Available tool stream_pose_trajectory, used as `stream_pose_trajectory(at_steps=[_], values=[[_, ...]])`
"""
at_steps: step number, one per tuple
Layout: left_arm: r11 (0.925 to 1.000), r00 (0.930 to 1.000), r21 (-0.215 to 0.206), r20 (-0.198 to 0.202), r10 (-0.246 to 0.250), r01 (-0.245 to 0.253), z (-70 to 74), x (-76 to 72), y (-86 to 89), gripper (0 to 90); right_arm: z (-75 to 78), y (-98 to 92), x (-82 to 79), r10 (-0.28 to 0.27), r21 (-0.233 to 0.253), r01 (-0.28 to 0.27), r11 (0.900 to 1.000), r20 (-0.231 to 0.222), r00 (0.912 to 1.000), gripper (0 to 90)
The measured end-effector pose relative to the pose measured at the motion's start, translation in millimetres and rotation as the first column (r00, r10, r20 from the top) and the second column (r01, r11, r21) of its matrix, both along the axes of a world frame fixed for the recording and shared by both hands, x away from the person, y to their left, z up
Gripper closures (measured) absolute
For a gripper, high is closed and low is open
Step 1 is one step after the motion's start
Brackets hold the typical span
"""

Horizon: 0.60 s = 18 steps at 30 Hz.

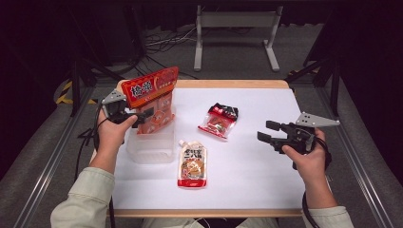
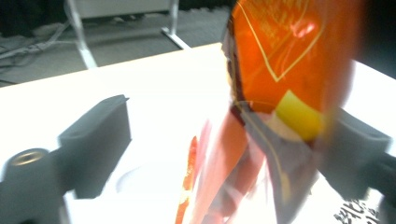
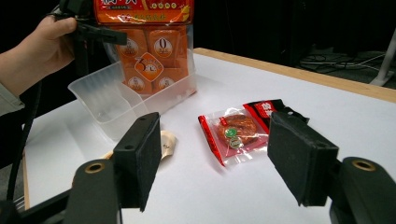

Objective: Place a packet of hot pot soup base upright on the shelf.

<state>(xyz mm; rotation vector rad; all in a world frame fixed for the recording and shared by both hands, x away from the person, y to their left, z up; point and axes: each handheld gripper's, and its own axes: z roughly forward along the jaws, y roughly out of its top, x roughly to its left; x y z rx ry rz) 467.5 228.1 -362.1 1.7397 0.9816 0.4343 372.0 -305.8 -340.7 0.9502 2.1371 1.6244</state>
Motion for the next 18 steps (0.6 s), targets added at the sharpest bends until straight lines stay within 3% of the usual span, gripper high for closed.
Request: stream_pose_trajectory(at_steps=[5, 8, 12, 14, 18], values=[[0.9996, 0.9993, 0.002, 0.023, 0.029, -0.029, 3.6, -13.8, 4.2, 5.9, 0.1, 0.2, -0.2, -0.003, 0.0, 0.003, 1.0, 0.001, 1.0, 36.0], [0.9995, 0.9976, -0.003, 0.061, 0.033, -0.033, 6.9, -27.0, 5.7, 5.8, -0.2, -0.3, 0.0, -0.006, 0.0, 0.006, 1.0, 0.0, 1.0, 35.8], [0.9962, 0.9945, 0.048, 0.08, 0.068, -0.072, 8.7, -33.0, 4.3, 6.3, -1.4, -0.2, 0.7, -0.008, -0.001, 0.008, 1.0, -0.002, 1.0, 35.6], [0.9952, 0.9937, 0.047, 0.077, 0.082, -0.086, 8.3, -33.0, 4.1, 6.3, -1.3, -0.1, 0.5, -0.006, 0.002, 0.006, 1.0, -0.001, 1.0, 35.3], [0.9776, 0.9759, 0.062, 0.099, 0.194, -0.201, 7.2, -29.6, 11.4, 10.4, -1.0, -0.7, 0.1, -0.005, 0.007, 0.005, 1.0, -0.004, 1.0, 35.1]])
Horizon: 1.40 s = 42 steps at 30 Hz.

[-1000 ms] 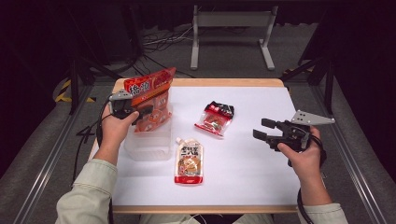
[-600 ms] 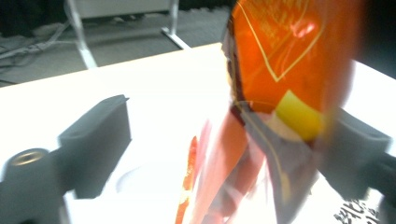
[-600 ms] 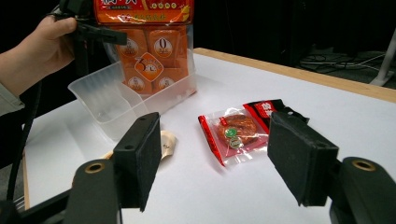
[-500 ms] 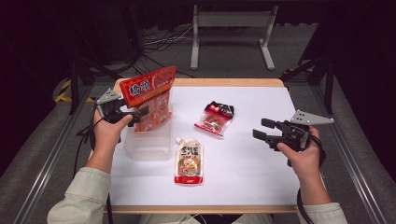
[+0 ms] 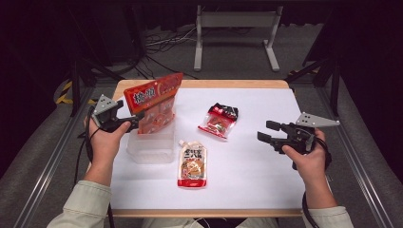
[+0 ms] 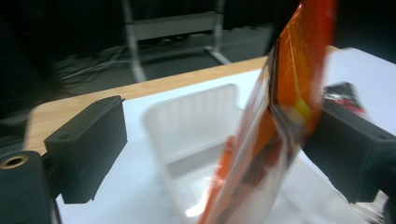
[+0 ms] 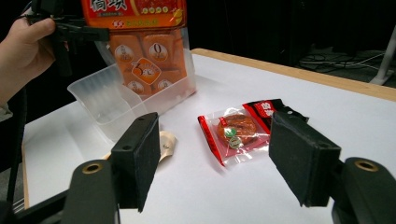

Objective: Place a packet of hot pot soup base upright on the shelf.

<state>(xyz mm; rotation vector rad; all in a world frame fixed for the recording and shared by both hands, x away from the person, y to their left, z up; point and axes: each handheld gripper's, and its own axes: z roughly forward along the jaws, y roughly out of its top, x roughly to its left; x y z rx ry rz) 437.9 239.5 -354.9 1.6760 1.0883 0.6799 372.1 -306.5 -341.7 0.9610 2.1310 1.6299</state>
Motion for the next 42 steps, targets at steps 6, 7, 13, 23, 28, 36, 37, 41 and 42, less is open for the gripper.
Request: stream_pose_trajectory(at_steps=[6, 7, 13, 23, 28, 36, 37, 41, 42], values=[[0.9946, 0.9942, 0.007, -0.028, 0.104, -0.104, -8.8, 7.4, 13.0, 13.4, -0.3, -1.2, 0.2, -0.001, 0.004, 0.001, 1.0, 0.0, 1.0, 35.0], [0.9945, 0.9942, -0.033, -0.043, 0.098, -0.099, -13.2, 9.0, 17.4, 12.7, -0.6, -1.6, 0.6, -0.003, 0.003, 0.003, 1.0, 0.0, 1.0, 34.9], [0.9944, 0.9966, -0.072, -0.035, 0.075, -0.077, -15.5, 4.0, 19.5, 10.8, -1.1, -1.3, 1.0, -0.006, 0.002, 0.006, 1.0, -0.003, 1.0, 34.9], [0.9959, 0.9996, -0.087, 0.01, -0.025, 0.026, -5.0, -33.7, 16.1, 9.5, -4.4, -0.1, 4.1, -0.012, -0.004, 0.012, 1.0, -0.011, 0.9999, 35.0], [0.9937, 0.9985, -0.097, 0.016, -0.053, 0.054, -6.0, -43.3, 13.9, 8.6, -5.7, 1.1, 6.2, -0.012, -0.007, 0.011, 1.0, -0.01, 0.9999, 35.0], [0.9841, 0.9872, -0.087, -0.024, -0.158, 0.155, -7.0, -57.9, 4.9, 8.9, -11.6, 4.3, 16.3, -0.019, -0.007, 0.019, 1.0, -0.005, 0.9998, 34.6], [0.9834, 0.9867, -0.089, -0.025, -0.161, 0.158, -7.0, -58.9, 4.5, 9.0, -12.7, 5.8, 18.7, -0.023, -0.015, 0.023, 1.0, -0.004, 0.9997, 34.6], [0.9822, 0.9848, -0.081, -0.024, -0.172, 0.169, -6.5, -63.9, 1.5, 9.1, -17.4, 11.2, 29.8, -0.02, -0.027, 0.02, 0.999, 0.006, 0.9998, 34.3], [0.9819, 0.984, -0.075, -0.025, -0.176, 0.174, -6.5, -64.8, 0.8, 9.1, -18.1, 12.0, 32.1, -0.023, -0.034, 0.023, 0.999, 0.008, 0.9997, 34.3]])
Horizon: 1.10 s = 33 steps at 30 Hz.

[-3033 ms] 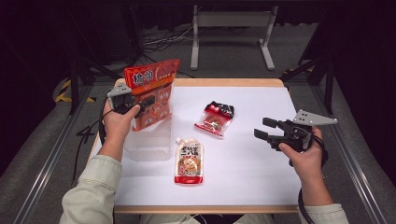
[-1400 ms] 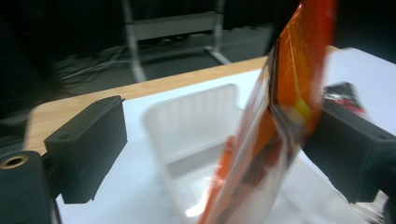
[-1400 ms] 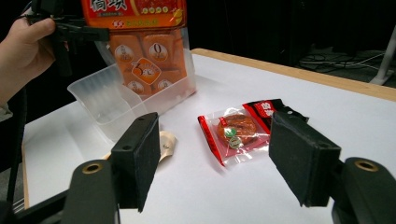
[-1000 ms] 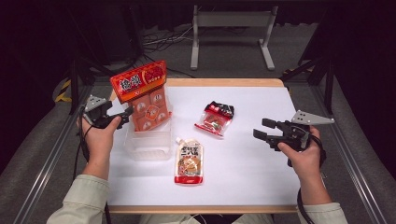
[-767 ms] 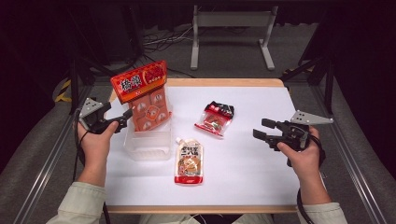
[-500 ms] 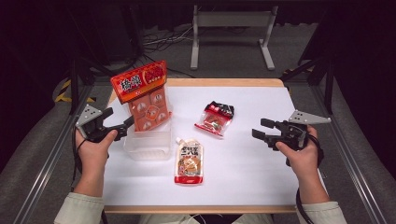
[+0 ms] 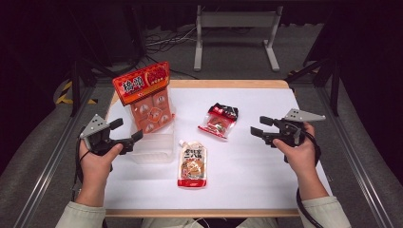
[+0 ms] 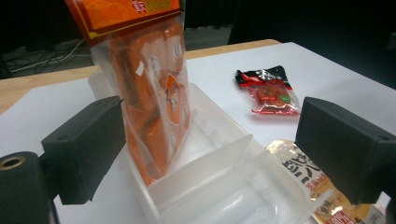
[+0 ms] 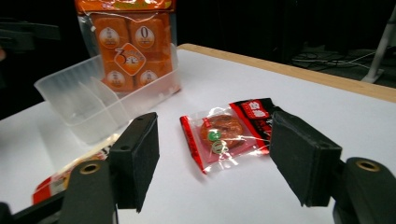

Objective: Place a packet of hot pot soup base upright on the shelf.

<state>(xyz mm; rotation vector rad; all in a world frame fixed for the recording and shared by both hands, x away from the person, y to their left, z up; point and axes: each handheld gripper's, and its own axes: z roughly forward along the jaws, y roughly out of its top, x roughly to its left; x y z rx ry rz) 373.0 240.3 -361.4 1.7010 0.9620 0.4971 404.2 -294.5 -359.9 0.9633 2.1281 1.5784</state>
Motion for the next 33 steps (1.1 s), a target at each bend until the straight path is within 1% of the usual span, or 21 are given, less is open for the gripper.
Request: stream_pose_trajectory(at_steps=[2, 4, 5, 6, 7, 8, 9, 11, 14, 16, 21, 22, 26, 30, 33], values=[[0.9999, 0.9999, 0.001, 0.003, -0.011, 0.011, -1.4, -1.0, -0.7, 9.2, -2.2, 2.4, 6.5, 0.002, -0.008, -0.002, 1.0, -0.001, 1.0, 34.5], [0.9997, 0.9997, -0.001, 0.001, -0.026, 0.026, -3.8, -1.5, -0.2, 9.5, -4.0, 5.0, 12.7, 0.002, -0.017, -0.002, 1.0, 0.002, 1.0, 34.5], [0.9994, 0.9994, 0.005, -0.006, -0.033, 0.033, -5.0, -2.6, 0.4, 9.7, -4.6, 6.5, 15.7, 0.001, -0.028, -0.001, 1.0, 0.003, 1.0, 33.7], [0.9994, 0.9994, 0.005, -0.006, -0.033, 0.033, -5.0, -2.6, 0.4, 9.7, -4.6, 6.5, 15.7, 0.001, -0.028, -0.001, 1.0, 0.003, 1.0, 33.7], [0.9991, 0.9991, 0.01, -0.006, -0.041, 0.041, -6.5, -4.6, 1.0, 9.8, -5.6, 10.9, 22.6, -0.005, -0.051, 0.005, 0.999, 0.003, 1.0, 31.8], [0.9991, 0.9991, 0.01, -0.006, -0.041, 0.041, -6.5, -4.6, 1.0, 9.8, -5.6, 10.9, 22.6, -0.005, -0.051, 0.005, 0.999, 0.003, 1.0, 31.8], [0.999, 0.999, 0.011, -0.004, -0.044, 0.044, -6.9, -6.1, 1.4, 9.9, -6.6, 15.5, 30.0, -0.004, -0.062, 0.004, 0.998, 0.0, 1.0, 31.5], [0.9989, 0.999, 0.016, -0.003, -0.045, 0.045, -7.0, -8.7, 2.4, 9.9, -7.0, 17.0, 32.6, -0.006, -0.063, 0.006, 0.998, 0.001, 1.0, 31.5], [0.999, 0.9991, 0.014, -0.006, -0.042, 0.042, -7.1, -11.8, 4.9, 10.0, -10.8, 23.1, 46.2, -0.013, -0.07, 0.013, 0.997, -0.004, 0.9999, 30.9], [0.9991, 0.9992, 0.016, -0.003, -0.039, 0.039, -7.3, -12.0, 6.2, 10.1, -14.1, 26.6, 53.9, -0.016, -0.073, 0.015, 0.997, -0.015, 0.9998, 30.8], [0.9989, 0.999, 0.016, -0.004, -0.044, 0.044, -7.8, -12.2, 7.1, 10.7, -19.5, 34.1, 70.3, -0.021, -0.098, 0.019, 0.995, -0.022, 0.9995, 30.2], [0.9989, 0.999, 0.016, -0.004, -0.044, 0.044, -7.8, -12.2, 7.1, 10.8, -19.5, 34.1, 70.3, -0.021, -0.098, 0.019, 0.995, -0.022, 0.9995, 30.2], [0.9985, 0.9985, 0.006, -0.007, -0.054, 0.054, -8.0, -11.1, 8.0, 10.9, -23.5, 39.2, 85.6, -0.029, -0.124, 0.024, 0.992, -0.038, 0.9988, 29.7], [0.9977, 0.9977, 0.008, -0.004, -0.067, 0.067, -8.5, -10.3, 7.4, 10.9, -30.0, 40.5, 99.9, -0.047, -0.137, 0.039, 0.99, -0.062, 0.9969, 29.1], [0.9978, 0.9977, 0.004, -0.009, -0.067, 0.067, -9.7, -8.7, 7.3, 10.9, -36.3, 42.4, 108.1, -0.058, -0.146, 0.043, 0.988, -0.096, 0.9937, 27.8]])
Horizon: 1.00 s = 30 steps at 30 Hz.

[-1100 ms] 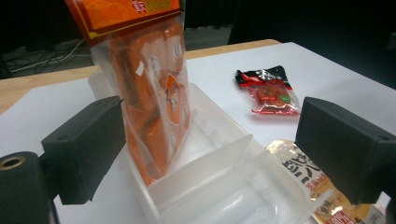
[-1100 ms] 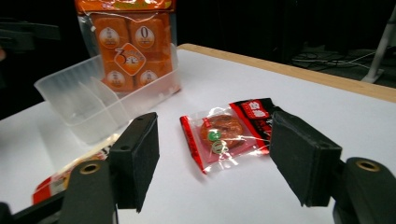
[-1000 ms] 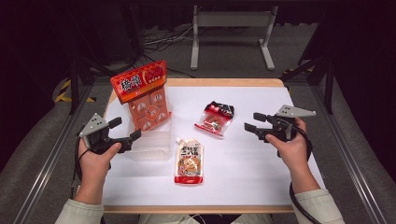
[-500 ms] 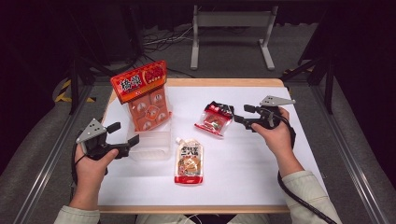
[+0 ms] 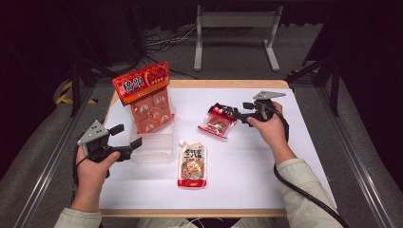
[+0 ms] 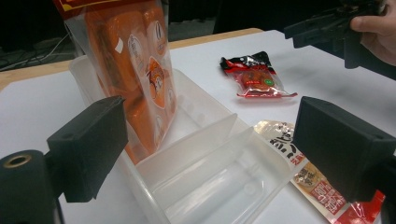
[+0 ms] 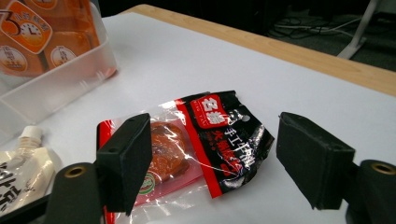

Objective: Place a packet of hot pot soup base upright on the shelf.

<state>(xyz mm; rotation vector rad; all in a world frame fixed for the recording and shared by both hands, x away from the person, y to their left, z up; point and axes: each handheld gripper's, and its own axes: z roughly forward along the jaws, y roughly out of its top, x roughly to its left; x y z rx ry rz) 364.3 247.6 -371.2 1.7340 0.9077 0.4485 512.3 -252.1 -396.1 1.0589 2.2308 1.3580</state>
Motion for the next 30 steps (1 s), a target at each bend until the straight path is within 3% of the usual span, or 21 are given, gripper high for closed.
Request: stream_pose_trajectory(at_steps=[22, 30], values=[[1.0, 0.9999, 0.006, 0.011, 0.003, -0.003, 3.3, -0.2, 2.7, 11.4, -34.9, 11.0, 31.6, -0.068, -0.048, 0.062, 0.997, -0.127, 0.9896, 26.3], [1.0, 0.9999, 0.007, 0.013, 0.006, -0.006, 3.9, -0.9, 4.6, 11.5, -39.6, 15.1, 39.5, -0.069, -0.03, 0.065, 0.997, -0.166, 0.9837, 27.5]])
